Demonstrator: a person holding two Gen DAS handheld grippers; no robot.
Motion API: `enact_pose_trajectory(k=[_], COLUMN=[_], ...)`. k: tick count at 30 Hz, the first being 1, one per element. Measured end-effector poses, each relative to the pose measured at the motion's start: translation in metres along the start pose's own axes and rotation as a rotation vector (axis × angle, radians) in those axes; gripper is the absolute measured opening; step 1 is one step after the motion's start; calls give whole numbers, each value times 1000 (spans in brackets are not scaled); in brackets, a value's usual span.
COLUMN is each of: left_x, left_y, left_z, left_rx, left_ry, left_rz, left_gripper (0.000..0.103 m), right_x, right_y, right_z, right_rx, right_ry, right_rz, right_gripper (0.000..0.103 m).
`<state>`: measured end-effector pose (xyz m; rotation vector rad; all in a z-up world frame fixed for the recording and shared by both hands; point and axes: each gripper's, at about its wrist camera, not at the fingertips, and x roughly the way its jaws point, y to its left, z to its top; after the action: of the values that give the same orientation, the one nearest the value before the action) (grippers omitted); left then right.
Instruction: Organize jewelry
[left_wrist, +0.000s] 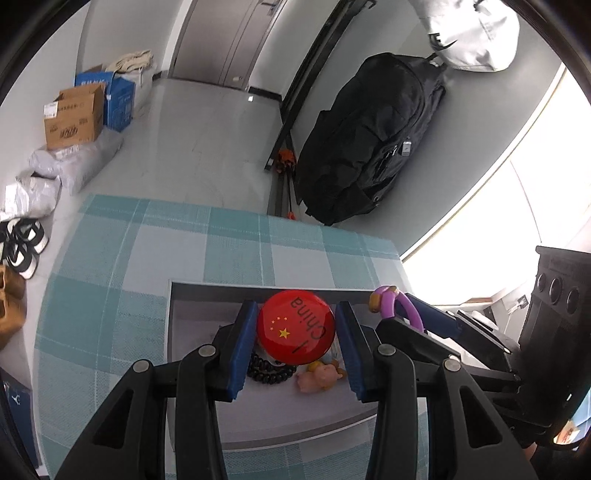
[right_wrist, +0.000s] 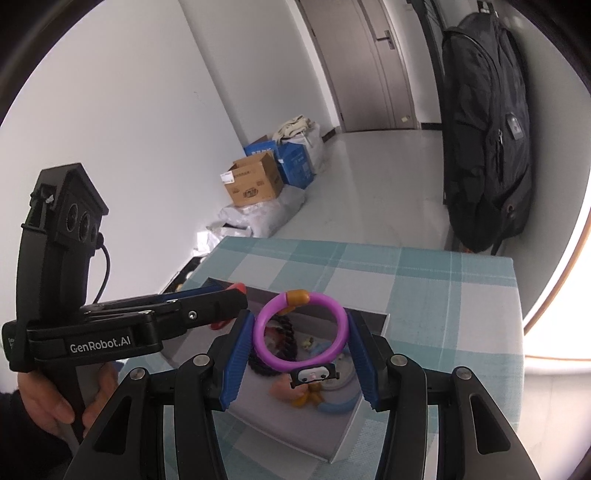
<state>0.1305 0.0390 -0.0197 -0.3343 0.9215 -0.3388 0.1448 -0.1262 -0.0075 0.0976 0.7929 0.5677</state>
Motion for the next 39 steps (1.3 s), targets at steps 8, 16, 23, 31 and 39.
enact_pose_trajectory(k=[8, 16, 23, 31, 39], left_x=[4, 5, -1, -4, -15], left_y=[1, 4, -2, -9, -4], left_z=[1, 3, 3, 0, -2], left_rx=[-15, -40, -8, 53, 40], left_ry=[28, 56, 17, -23, -76], left_rz=[-54, -76, -65, 20, 95], left_gripper=[38, 56, 66, 66, 66], right_x=[-4, -10, -22, -25, -38], right_y=[-10, -9, -13, -11, -3], right_z=[1, 2, 5, 4, -4], right_rx=[62, 71, 95, 71, 39], right_ry=[-5, -19, -73, -72, -113], right_rz=[22, 39, 35, -17, -32], right_gripper=[50, 61, 81, 85, 94])
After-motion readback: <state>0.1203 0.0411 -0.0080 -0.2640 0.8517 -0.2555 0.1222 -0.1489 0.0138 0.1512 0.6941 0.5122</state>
